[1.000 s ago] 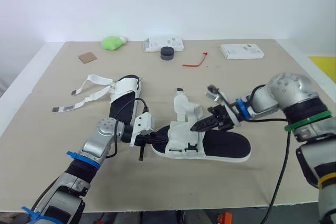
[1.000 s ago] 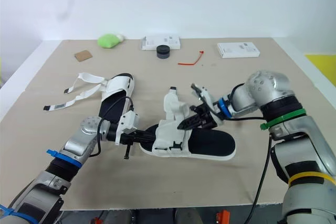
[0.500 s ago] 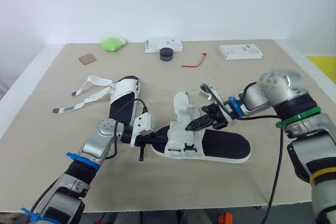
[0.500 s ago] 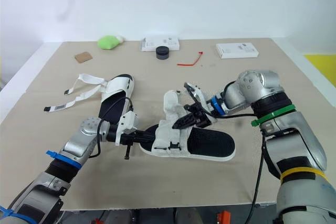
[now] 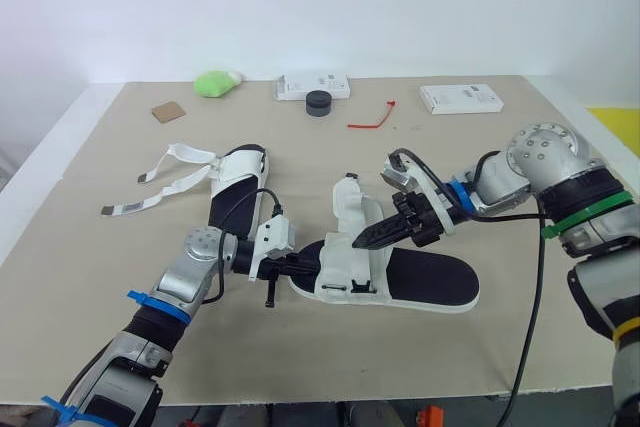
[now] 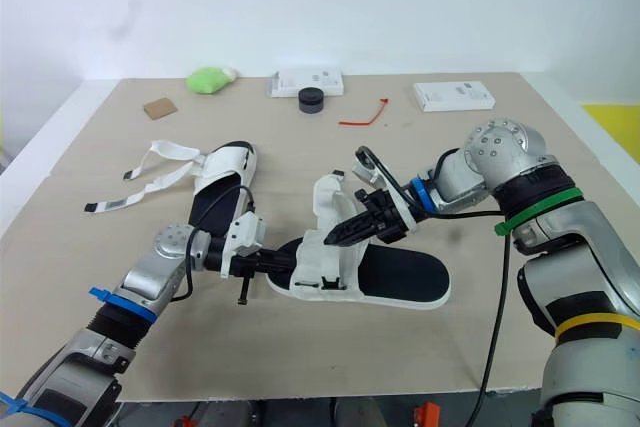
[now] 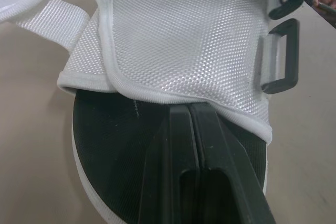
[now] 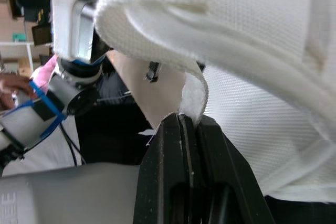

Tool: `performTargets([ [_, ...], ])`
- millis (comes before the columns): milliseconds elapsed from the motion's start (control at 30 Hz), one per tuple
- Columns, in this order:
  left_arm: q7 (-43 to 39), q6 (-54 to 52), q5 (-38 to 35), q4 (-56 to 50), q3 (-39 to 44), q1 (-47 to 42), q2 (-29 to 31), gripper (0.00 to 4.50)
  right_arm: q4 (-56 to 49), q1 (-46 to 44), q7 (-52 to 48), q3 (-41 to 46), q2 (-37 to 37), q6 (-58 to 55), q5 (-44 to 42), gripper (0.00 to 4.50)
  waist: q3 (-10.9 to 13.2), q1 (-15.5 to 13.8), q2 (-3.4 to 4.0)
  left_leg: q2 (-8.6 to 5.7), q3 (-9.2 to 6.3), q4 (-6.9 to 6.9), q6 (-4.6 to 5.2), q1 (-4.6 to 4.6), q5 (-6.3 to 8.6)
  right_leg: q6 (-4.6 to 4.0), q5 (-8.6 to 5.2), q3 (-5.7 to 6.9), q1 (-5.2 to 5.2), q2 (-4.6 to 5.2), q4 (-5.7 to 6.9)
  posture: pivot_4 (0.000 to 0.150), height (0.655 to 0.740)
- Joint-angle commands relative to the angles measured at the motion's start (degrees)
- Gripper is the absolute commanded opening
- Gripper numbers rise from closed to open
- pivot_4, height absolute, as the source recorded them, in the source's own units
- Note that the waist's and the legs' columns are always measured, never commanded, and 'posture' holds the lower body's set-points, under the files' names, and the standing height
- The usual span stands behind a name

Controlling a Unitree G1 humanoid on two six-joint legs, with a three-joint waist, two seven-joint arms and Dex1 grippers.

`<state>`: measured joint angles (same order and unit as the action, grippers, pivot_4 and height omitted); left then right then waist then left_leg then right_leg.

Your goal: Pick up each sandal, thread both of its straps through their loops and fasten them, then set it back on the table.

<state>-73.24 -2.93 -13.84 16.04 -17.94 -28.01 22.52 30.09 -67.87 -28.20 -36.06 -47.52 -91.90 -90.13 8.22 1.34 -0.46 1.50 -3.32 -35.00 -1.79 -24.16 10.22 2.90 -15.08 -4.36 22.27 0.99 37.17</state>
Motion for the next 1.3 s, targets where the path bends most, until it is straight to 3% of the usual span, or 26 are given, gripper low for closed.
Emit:
performTargets([
  [33, 0.5, -2.6, 4.5, 4.1, -4.1, 2.8, 0.1, 0.0, -1.4, 0.9, 1.7, 0.3, -0.1, -0.6, -0.7, 0.06, 0.0, 0.0, 0.0, 0.0, 0.0, 0.0, 0.0, 0.0, 0.0, 0.0, 0.0, 0.0, 0.0, 0.0, 0.0, 0.15, 0.74],
  [467, 0.1, -2.7, 4.4, 4.1, -4.0, 2.6, 0.4, 0.0, -5.9, 1.2, 1.0, 4.0, -0.4, -0.6, 5.7, 0.06, 0.0, 0.0, 0.0, -0.02, 0.0, 0.0, 0.0, -0.02, 0.0, 0.02, 0.0, 0.0, 0.02, 0.01, 0.0, 0.15, 0.74],
  [733, 0.4, -2.8, 4.4, 3.9, -3.9, 3.0, 0.5, 0.0, -9.2, 0.3, -1.7, 7.1, -0.7, -0.6, 1.6, 0.06, 0.0, 0.0, 0.0, -0.02, 0.0, 0.0, 0.0, -0.04, 0.0, 0.02, 0.0, 0.0, 0.04, 0.02, 0.0, 0.15, 0.74],
  [867, 0.5, -3.0, 4.3, 3.6, -3.9, 3.0, 0.5, 0.0, -15.9, 4.9, -0.3, 6.9, -2.3, -0.6, 0.6, 0.06, 0.0, 0.0, -0.01, -0.02, -0.01, 0.0, 0.0, -0.04, 0.0, 0.02, 0.0, 0.01, 0.03, 0.02, 0.0, 0.15, 0.74],
  [1000, 0.5, -3.3, 4.1, 3.4, -3.8, 3.1, 0.5, 0.0, -22.7, 10.4, 1.8, 11.6, -1.2, -0.6, 5.6, 0.06, 0.0, 0.0, -0.01, -0.02, -0.01, 0.0, 0.0, -0.05, 0.0, 0.04, -0.03, 0.01, 0.02, 0.04, -0.01, 0.15, 0.74],
  [1300, 0.4, -3.6, 4.0, 3.4, -3.9, 2.9, 0.4, 0.0, -28.7, 14.3, -0.3, 18.9, 0.7, -0.6, 10.7, 0.06, 0.0, 0.1, 0.02, 0.04, -0.01, -0.01, 0.02, 0.05, -0.01, -0.03, 0.07, 0.05, 0.01, -0.01, 0.0, 0.15, 0.74],
])
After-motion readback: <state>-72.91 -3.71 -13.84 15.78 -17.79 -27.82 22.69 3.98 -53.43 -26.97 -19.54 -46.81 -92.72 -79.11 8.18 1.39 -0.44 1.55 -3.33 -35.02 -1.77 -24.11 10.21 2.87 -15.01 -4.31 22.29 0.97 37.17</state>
